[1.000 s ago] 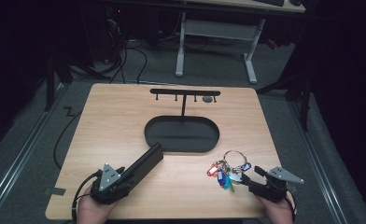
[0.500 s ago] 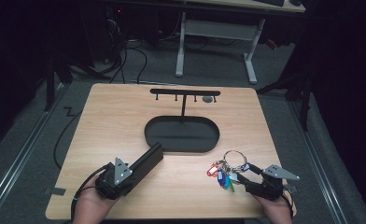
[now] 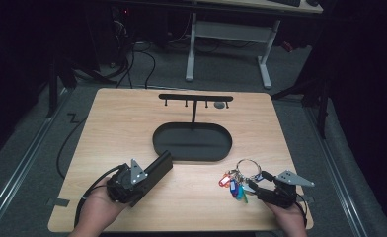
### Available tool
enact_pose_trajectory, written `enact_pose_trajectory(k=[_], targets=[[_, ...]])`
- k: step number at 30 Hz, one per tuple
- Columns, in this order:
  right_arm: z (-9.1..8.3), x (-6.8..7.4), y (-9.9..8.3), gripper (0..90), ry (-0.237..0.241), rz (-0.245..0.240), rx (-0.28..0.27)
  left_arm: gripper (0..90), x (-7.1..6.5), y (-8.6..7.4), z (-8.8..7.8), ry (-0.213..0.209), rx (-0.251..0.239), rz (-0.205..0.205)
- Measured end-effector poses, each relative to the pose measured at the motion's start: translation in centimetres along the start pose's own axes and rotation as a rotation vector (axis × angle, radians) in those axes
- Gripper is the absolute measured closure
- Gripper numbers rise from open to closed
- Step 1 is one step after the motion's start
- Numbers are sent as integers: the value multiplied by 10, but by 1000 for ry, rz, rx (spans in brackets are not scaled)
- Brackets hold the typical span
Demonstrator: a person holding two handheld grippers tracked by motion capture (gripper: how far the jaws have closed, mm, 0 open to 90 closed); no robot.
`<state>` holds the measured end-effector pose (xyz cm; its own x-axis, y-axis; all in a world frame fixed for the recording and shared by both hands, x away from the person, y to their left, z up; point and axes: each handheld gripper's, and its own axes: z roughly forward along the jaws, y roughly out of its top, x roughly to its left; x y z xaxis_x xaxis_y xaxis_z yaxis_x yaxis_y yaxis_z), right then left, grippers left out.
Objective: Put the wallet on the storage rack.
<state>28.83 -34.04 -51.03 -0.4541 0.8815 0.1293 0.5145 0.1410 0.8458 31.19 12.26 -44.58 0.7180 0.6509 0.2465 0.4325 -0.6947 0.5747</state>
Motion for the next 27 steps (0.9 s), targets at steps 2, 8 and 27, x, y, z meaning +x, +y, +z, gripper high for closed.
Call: enact_pose_trajectory(k=[2, 8, 27], targets=[[1, 0, 0, 309, 3, -2, 3, 475, -1, 3, 1, -8, 25, -8], [1, 2, -1, 308, 19, 8, 9, 510, 0, 12, 0, -3, 78, -27], [2, 2, -2, 314, 14, 38, 8, 554, 5, 22, 10, -81, 235, -8]])
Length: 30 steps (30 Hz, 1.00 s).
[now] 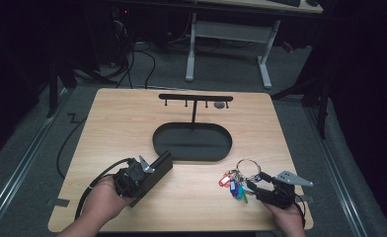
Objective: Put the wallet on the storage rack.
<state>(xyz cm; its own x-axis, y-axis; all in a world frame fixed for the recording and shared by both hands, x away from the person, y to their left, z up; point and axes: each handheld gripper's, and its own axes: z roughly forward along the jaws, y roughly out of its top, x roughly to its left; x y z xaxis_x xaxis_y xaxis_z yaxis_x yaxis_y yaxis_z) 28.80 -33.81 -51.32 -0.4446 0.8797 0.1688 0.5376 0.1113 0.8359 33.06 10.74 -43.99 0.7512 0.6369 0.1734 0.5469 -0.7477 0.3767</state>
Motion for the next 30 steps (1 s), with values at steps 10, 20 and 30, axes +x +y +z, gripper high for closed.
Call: enact_pose_trajectory(k=[10, 20, 30], targets=[[3, -3, -2, 318, 11, 31, 13, 704, 5, 14, 2, -44, 68, 34], [4, -2, -2, 396, 41, 23, 16, 737, 5, 16, 4, -7, 78, 94], [3, -1, -2, 407, 64, 20, 18, 744, -8, 22, -5, 41, 32, 213]])
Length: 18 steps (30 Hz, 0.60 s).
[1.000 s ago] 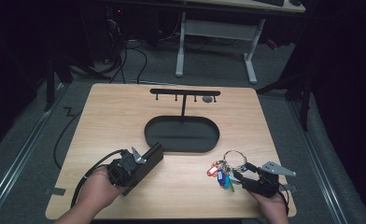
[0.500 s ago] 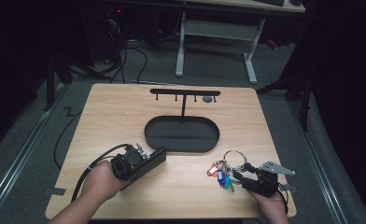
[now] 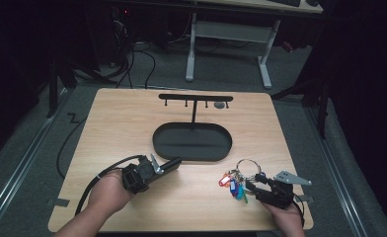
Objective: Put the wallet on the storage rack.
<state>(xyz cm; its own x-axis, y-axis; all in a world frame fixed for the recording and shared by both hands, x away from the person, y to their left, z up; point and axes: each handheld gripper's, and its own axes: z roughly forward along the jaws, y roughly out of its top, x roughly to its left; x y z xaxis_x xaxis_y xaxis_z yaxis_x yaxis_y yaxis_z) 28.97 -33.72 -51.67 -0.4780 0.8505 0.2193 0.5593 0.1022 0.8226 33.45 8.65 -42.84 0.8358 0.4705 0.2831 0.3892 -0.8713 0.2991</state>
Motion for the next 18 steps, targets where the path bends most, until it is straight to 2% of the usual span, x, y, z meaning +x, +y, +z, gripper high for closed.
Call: enact_pose_trajectory(k=[4, 8, 10, 12, 14, 16, 18], targets=[[-3, 2, 1, 410, 0, -14, -16, 744, -2, 3, -8, 15, -36, 33], [-1, 2, 2, 409, 8, -22, -14, 744, -4, 6, -12, 52, -49, 80], [-1, 2, 2, 409, 12, -29, -16, 743, -7, 7, -14, 88, -61, 118], [0, 3, 3, 408, 12, -37, -20, 743, -7, 8, -14, 94, -81, 135], [1, 3, 3, 407, 11, -39, -22, 743, -5, 10, -14, 122, -95, 156], [2, 3, 2, 406, 13, -40, -17, 744, -1, 11, -12, 133, -104, 147], [2, 3, 0, 405, 12, -42, -8, 743, 0, 12, -10, 142, -115, 158]])
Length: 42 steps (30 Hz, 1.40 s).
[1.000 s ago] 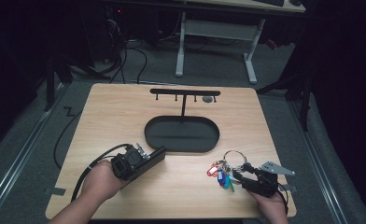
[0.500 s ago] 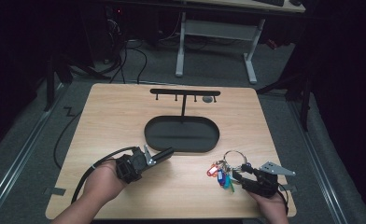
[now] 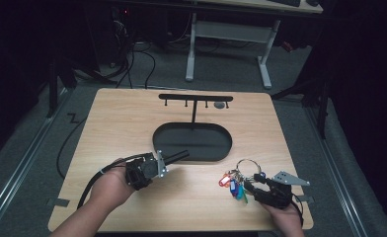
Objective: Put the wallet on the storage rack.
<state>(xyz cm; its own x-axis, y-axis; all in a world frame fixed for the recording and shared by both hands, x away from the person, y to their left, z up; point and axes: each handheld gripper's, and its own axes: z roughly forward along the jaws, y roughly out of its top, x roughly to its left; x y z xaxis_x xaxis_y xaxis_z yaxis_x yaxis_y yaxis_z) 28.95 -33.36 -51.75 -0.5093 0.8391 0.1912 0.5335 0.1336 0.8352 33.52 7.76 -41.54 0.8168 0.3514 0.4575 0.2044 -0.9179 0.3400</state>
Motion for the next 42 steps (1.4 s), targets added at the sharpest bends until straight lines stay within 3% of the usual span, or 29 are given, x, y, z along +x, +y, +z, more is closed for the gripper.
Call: enact_pose_trajectory(k=[3, 7, 12, 24, 29, 35, 42], targets=[[-2, -3, -2, 403, -7, 6, -1, 743, -2, 2, 2, 24, -16, 33], [-6, -6, -2, 401, -10, 23, -11, 742, -7, 6, 8, 63, 11, 79], [-9, -4, -1, 399, -9, 6, -18, 742, -9, 13, 11, 72, 7, 123], [-11, -1, 2, 399, -19, -7, -28, 741, -9, 44, 14, 168, -66, 248], [-12, -2, 2, 399, -26, -2, -27, 741, -8, 55, 26, 203, -85, 279], [-13, -4, 1, 399, -36, 6, -25, 741, -2, 64, 41, 240, -101, 354], [-13, -3, 1, 400, -35, 1, -24, 740, 3, 77, 55, 252, -130, 358]])
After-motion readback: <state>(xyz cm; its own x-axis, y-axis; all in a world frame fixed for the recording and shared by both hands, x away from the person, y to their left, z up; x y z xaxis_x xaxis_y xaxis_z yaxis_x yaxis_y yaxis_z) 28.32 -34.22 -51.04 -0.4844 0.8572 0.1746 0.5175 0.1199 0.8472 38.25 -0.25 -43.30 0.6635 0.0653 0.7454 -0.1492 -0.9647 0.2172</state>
